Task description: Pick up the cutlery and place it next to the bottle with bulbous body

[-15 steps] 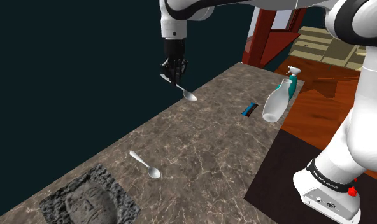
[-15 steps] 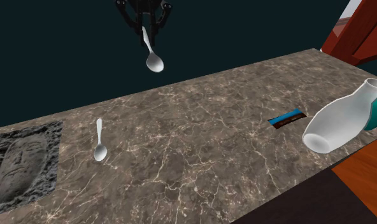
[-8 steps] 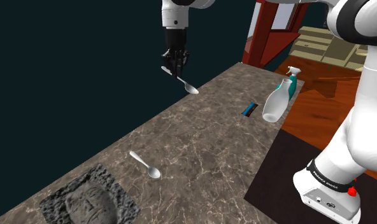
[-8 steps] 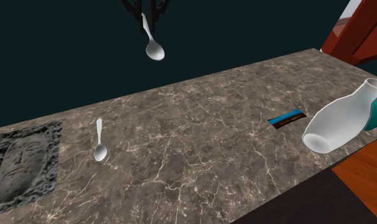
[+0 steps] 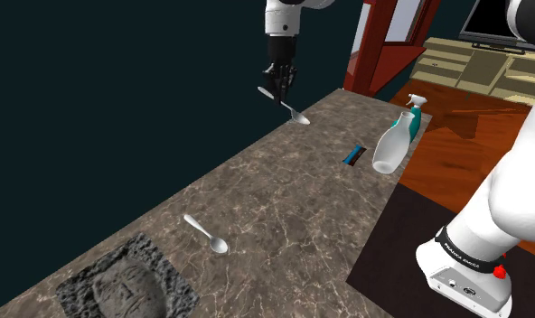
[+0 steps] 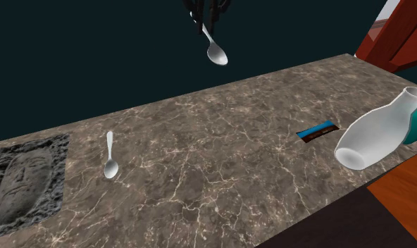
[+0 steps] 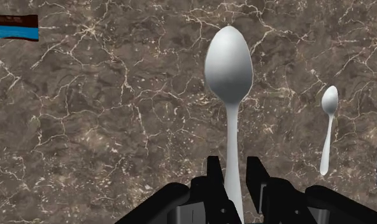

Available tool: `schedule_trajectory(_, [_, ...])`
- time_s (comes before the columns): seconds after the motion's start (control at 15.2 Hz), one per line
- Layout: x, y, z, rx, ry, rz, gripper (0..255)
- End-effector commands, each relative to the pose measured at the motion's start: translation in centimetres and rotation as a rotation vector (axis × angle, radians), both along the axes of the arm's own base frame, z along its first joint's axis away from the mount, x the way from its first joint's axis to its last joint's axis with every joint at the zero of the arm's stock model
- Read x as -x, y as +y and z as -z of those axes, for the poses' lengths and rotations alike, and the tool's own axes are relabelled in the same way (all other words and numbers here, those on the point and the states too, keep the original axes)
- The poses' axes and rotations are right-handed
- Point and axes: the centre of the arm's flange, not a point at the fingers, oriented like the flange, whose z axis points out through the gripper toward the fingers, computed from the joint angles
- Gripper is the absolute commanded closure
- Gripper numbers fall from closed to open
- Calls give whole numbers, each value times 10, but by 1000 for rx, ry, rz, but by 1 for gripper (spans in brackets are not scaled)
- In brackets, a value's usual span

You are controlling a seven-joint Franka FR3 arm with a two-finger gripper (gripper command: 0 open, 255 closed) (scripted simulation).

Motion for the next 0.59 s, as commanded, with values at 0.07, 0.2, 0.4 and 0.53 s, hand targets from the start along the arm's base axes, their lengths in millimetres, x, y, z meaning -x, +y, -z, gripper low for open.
schedule_trajectory(0.07, [14, -41, 0, 0, 0, -1, 255])
schedule_trajectory(0.2, [21, -66, 0, 0, 0, -1, 255])
schedule_trajectory(0.4, [31, -105, 0, 0, 0, -1, 255])
schedule_trajectory(0.53, [38, -130, 0, 0, 0, -1, 255])
